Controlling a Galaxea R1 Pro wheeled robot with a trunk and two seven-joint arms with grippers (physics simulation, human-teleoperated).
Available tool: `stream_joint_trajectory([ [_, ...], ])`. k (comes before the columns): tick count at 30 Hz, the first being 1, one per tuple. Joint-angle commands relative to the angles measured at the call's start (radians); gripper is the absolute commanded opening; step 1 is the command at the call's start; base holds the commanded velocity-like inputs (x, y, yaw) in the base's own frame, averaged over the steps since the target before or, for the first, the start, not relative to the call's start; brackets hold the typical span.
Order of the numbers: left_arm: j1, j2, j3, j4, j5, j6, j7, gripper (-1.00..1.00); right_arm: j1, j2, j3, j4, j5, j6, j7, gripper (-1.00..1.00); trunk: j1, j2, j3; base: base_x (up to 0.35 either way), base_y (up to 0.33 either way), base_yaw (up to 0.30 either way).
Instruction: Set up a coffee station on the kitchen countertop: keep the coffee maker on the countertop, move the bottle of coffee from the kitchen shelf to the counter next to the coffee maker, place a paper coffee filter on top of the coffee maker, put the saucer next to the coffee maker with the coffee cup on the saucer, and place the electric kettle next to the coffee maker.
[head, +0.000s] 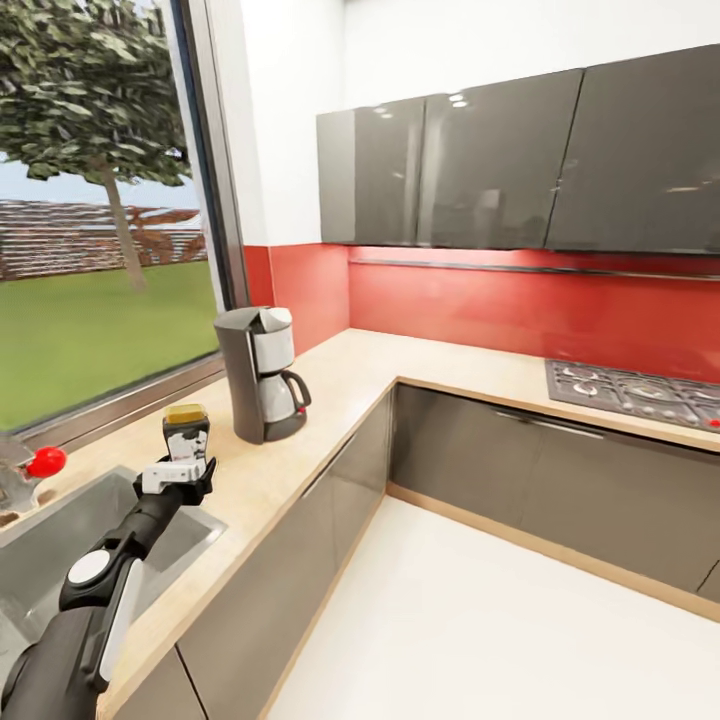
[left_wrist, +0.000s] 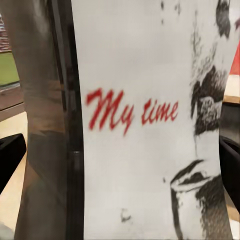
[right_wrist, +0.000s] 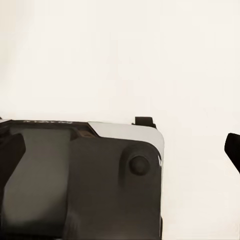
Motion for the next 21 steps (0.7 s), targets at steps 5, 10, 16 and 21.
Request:
stream_joint_trajectory([
  [5,0.000,-0.001,0.000,-0.002,-0.004,0.004,-0.006,-1.00,0.000,0.000,0.007,0.001,-0.010,-0.004,0.003,1.00,0.001,-0.001,-0.007,0.106,0.058,0.176],
  [10,0.000,-0.007,-0.001,-0.001,-0.007,0.002,-0.006,-1.00,0.000,0.001,0.007,0.001,-0.008,-0.004,0.003,1.00,0.001,-0.001,-0.010,0.019,0.007,0.100],
  [16,0.000,-0.011,-0.002,0.000,-0.007,0.002,-0.006,-1.00,0.000,0.000,0.010,-0.001,-0.005,-0.004,0.002,1.00,0.001,-0.001,-0.010,0.192,-0.043,0.013],
  [21,0.000,-0.011,-0.002,0.000,-0.006,-0.001,-0.006,-1.00,0.000,0.000,0.010,-0.002,-0.005,-0.004,0.003,1.00,0.001,-0.001,-0.010,0.281,-0.132,0.001],
])
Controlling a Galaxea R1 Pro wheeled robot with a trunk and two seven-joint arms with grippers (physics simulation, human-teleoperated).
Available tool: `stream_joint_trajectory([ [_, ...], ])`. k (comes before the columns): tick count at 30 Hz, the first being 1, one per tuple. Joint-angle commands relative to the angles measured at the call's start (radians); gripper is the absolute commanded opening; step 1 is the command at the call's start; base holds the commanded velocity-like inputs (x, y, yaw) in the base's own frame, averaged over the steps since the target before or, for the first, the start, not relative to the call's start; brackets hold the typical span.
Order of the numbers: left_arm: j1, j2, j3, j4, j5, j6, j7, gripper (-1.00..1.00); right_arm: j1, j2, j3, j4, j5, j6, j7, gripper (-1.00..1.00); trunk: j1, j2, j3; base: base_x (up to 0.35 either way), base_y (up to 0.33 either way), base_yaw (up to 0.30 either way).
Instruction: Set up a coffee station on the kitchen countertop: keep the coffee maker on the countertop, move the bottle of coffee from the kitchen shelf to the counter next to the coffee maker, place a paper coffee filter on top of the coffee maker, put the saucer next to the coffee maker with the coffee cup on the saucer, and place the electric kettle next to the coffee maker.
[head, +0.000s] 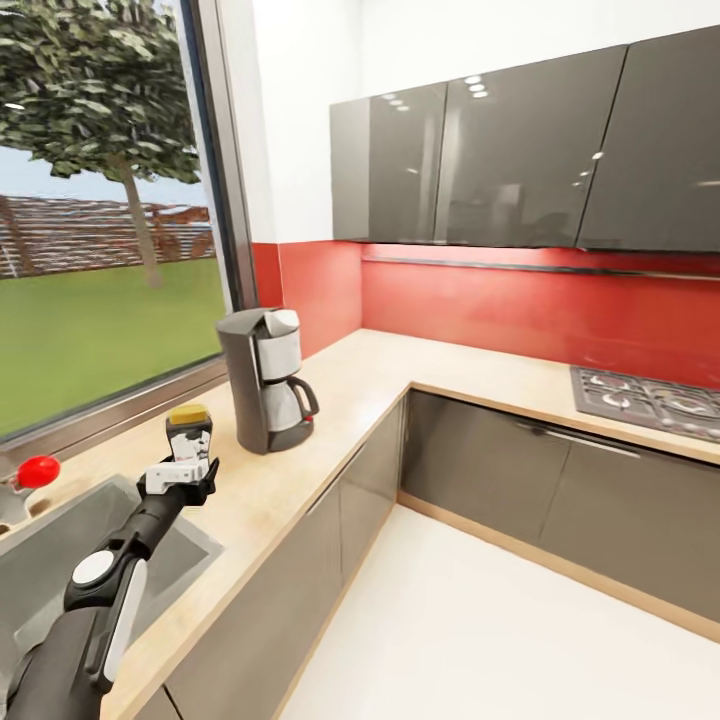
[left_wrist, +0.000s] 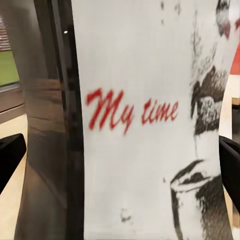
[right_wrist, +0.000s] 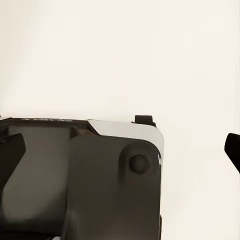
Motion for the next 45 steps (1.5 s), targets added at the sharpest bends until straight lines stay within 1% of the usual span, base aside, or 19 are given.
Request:
stream_joint_trajectory([
  [1,-0.001,-0.001,0.002,-0.002,-0.004,0.005,-0.006,-1.00,-0.001,0.000,0.008,0.001,-0.009,-0.004,0.003,1.00,0.001,-0.002,-0.002,0.281,-0.153,0.000],
  [7,-0.001,-0.001,0.003,-0.002,-0.004,0.002,-0.006,-1.00,-0.001,0.000,0.008,0.001,-0.009,-0.004,0.003,1.00,0.001,-0.002,-0.002,0.203,-0.173,0.133],
  [16,-0.001,0.000,0.005,-0.002,-0.004,0.002,-0.006,-1.00,-0.001,0.001,0.008,0.001,-0.009,-0.004,0.003,1.00,0.001,-0.002,-0.002,0.024,-0.183,0.267],
  [35,0.002,-0.001,0.007,-0.001,-0.004,0.000,-0.005,-1.00,-0.001,0.001,0.008,0.001,-0.009,-0.004,0.003,1.00,0.001,-0.002,-0.002,0.011,-0.014,0.275],
  [45,0.002,-0.002,0.006,-0.001,-0.004,0.000,-0.005,-1.00,-0.001,-0.006,0.010,0.002,-0.007,-0.004,0.005,1.00,0.001,-0.002,-0.003,0.121,-0.205,0.047],
])
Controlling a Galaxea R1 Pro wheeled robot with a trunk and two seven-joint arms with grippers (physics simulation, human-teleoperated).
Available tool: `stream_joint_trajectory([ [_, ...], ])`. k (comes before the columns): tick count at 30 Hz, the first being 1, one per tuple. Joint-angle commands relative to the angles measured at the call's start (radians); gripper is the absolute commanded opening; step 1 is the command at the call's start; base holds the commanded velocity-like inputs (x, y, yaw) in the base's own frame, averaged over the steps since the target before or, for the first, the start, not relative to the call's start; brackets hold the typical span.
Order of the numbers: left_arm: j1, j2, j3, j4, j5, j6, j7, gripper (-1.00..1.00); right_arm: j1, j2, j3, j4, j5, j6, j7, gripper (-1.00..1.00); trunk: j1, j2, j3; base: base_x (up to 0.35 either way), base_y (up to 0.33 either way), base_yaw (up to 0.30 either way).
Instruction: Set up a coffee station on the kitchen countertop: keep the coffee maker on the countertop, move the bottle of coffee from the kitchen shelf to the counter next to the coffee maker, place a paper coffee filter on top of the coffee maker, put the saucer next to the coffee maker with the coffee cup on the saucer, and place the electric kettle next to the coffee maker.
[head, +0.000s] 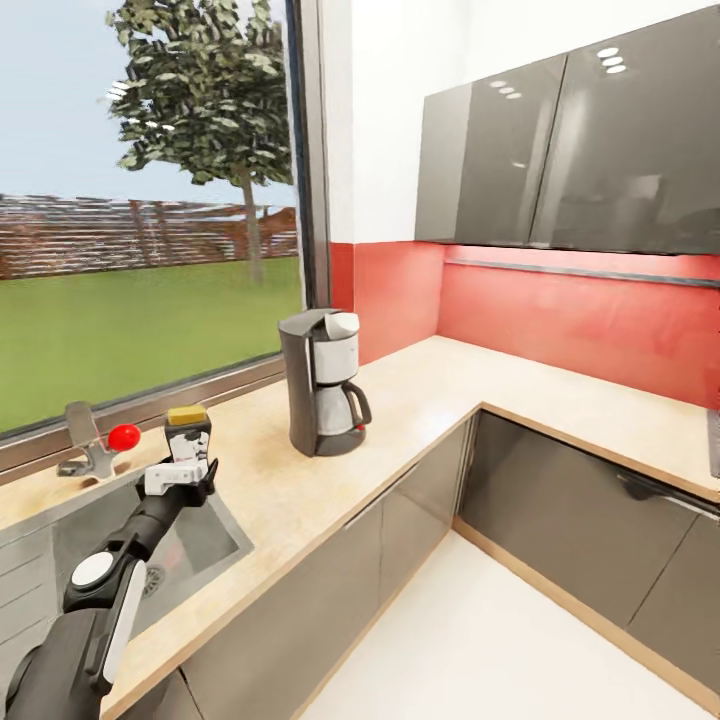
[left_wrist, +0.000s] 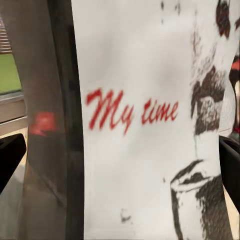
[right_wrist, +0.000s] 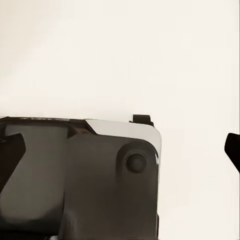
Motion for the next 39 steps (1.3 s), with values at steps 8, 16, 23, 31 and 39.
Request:
stream_joint_trajectory([
  [8,-0.001,-0.001,-0.006,-0.002,-0.003,0.007,-0.006,-1.00,-0.001,-0.003,0.008,0.001,-0.008,-0.004,0.005,1.00,0.001,-0.002,-0.002,0.050,-0.263,0.001],
  [16,-0.001,-0.001,-0.007,0.008,-0.004,0.007,-0.006,-1.00,-0.001,-0.001,0.008,0.000,-0.009,-0.004,0.006,1.00,0.001,-0.002,-0.002,0.255,-0.177,0.000],
  [23,-0.001,-0.001,-0.007,0.012,-0.004,0.006,-0.006,-1.00,-0.001,-0.003,0.008,0.000,-0.010,-0.004,0.007,1.00,0.001,-0.002,-0.003,0.256,-0.176,0.045],
  [31,-0.001,-0.001,-0.007,0.012,-0.005,0.006,-0.006,-1.00,-0.001,-0.003,0.008,0.000,-0.010,-0.004,0.007,1.00,0.001,-0.002,-0.011,0.117,-0.219,0.195],
  [39,0.009,0.003,0.005,0.025,-0.004,-0.001,-0.006,-1.00,-0.001,-0.002,0.008,0.000,-0.010,-0.004,0.007,1.00,0.001,-0.002,-0.014,0.008,-0.056,0.095],
])
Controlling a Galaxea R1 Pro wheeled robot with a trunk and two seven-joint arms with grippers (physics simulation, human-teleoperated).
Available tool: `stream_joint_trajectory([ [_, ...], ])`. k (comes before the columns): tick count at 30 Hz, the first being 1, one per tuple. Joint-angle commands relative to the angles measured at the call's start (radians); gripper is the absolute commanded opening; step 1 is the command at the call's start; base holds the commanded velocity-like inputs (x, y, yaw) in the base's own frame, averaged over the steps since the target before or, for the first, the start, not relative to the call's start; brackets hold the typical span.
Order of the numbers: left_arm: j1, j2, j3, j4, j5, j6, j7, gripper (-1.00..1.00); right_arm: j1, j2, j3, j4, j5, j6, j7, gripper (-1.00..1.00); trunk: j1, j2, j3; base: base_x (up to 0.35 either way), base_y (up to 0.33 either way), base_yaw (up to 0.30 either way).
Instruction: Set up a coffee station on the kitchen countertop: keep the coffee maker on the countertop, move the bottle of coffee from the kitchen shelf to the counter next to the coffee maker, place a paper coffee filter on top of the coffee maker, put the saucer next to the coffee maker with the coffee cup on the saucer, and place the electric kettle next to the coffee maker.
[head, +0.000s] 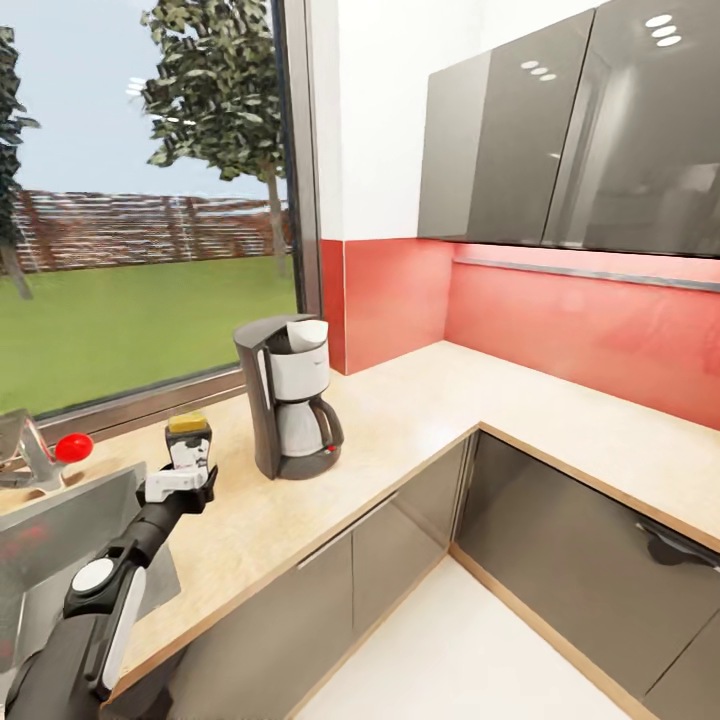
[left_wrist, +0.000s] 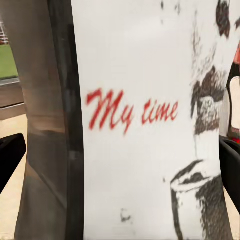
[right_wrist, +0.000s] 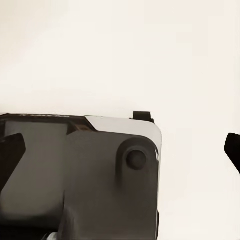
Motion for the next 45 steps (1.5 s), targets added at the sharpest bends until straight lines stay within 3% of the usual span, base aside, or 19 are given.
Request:
stream_joint_trajectory([
  [1,0.006,0.000,0.003,0.008,-0.003,0.003,-0.006,-1.00,-0.001,-0.001,0.008,0.001,-0.009,-0.004,0.003,1.00,0.001,-0.002,-0.002,0.001,-0.005,0.011],
  [9,0.024,-0.001,0.000,0.120,-0.002,-0.130,0.053,-1.00,-0.001,0.000,0.008,0.002,-0.009,-0.004,0.002,1.00,0.001,-0.002,-0.002,0.076,-0.002,0.003],
  [12,0.024,-0.002,-0.003,0.153,-0.002,-0.151,0.073,-1.00,-0.001,0.000,0.008,0.003,-0.009,-0.004,0.001,1.00,0.001,-0.002,-0.002,0.289,0.000,0.000],
  [24,0.024,-0.002,-0.001,0.161,0.002,-0.160,0.080,-1.00,-0.001,-0.006,0.008,0.004,-0.007,-0.005,-0.001,1.00,0.001,-0.002,-0.002,0.114,0.000,0.000],
  [34,0.024,-0.001,0.004,0.161,0.006,-0.160,0.081,-1.00,-0.001,-0.009,0.008,0.004,-0.007,-0.005,0.001,1.00,0.001,-0.002,-0.002,0.297,0.000,0.000],
  [45,0.024,-0.001,0.005,0.165,0.006,-0.162,0.082,-1.00,-0.001,-0.009,0.008,0.004,-0.008,-0.004,0.002,1.00,0.001,-0.002,-0.002,0.062,0.000,0.000],
])
